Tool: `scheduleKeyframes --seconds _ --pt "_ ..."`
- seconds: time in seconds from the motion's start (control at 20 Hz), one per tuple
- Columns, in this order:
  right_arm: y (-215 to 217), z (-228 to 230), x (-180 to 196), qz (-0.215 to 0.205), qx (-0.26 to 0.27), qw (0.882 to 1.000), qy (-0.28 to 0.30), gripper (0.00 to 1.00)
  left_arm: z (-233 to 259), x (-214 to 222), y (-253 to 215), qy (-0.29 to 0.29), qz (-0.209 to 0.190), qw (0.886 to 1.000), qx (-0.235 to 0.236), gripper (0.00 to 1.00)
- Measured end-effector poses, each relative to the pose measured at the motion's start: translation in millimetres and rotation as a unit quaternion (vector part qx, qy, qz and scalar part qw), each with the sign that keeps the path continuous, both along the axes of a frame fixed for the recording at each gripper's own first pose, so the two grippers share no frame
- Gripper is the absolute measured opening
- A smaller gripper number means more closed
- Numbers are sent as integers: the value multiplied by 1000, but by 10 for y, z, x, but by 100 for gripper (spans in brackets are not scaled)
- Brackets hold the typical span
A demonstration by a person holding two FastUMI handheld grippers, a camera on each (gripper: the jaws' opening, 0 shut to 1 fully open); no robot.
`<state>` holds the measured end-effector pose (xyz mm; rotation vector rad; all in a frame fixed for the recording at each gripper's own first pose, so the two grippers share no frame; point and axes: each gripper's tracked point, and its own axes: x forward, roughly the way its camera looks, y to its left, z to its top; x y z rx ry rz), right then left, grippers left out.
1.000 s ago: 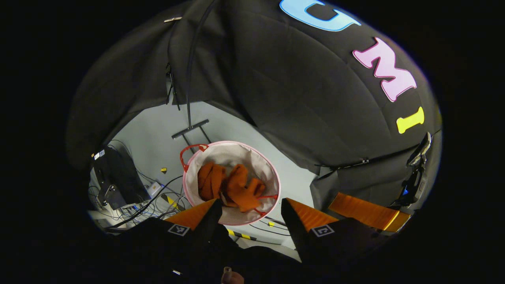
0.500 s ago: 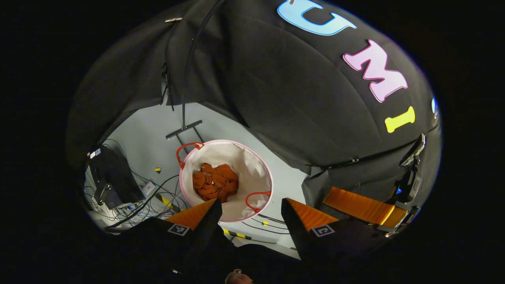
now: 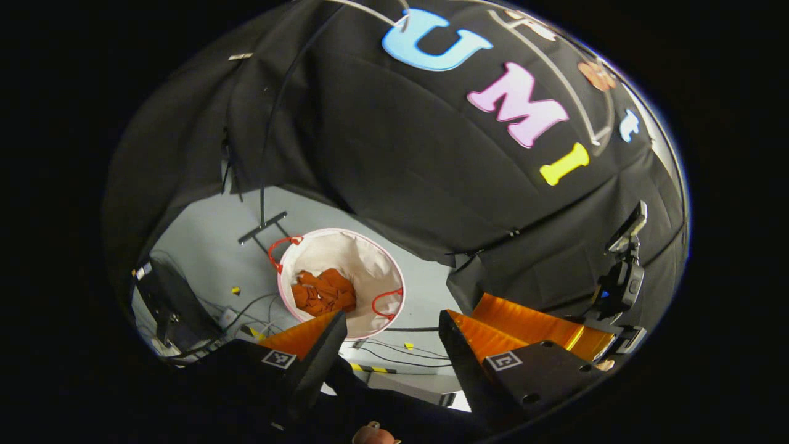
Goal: Grasp the clothes on the hanger with both hands and then place them into the laundry hamper below.
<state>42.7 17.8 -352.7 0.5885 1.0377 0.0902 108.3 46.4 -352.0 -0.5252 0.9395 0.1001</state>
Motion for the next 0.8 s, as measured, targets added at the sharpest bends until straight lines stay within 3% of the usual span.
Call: scheduleKeyframes --seconds 0.4,0.45,0.65,0.75,0.8 --pt "146 839 -752 -47 -48 995 -81 99 1023 -806 -134 -127 -82 987 49 95" --pt "335 1022 -733 -47 -55 992 -104 99 1160 -882 -152 -140 -87 984 60 95" --pt "159 1894 -649 -36 -123 965 -230 99 1676 -936 -253 -213 -103 967 92 95" --pt "-47 2180 -656 -35 -164 948 -270 100 1967 -885 -371 -253 -112 956 103 99" --pt "-147 2287 -676 -33 -183 941 -283 98 2133 -835 -436 -273 -116 949 111 95"
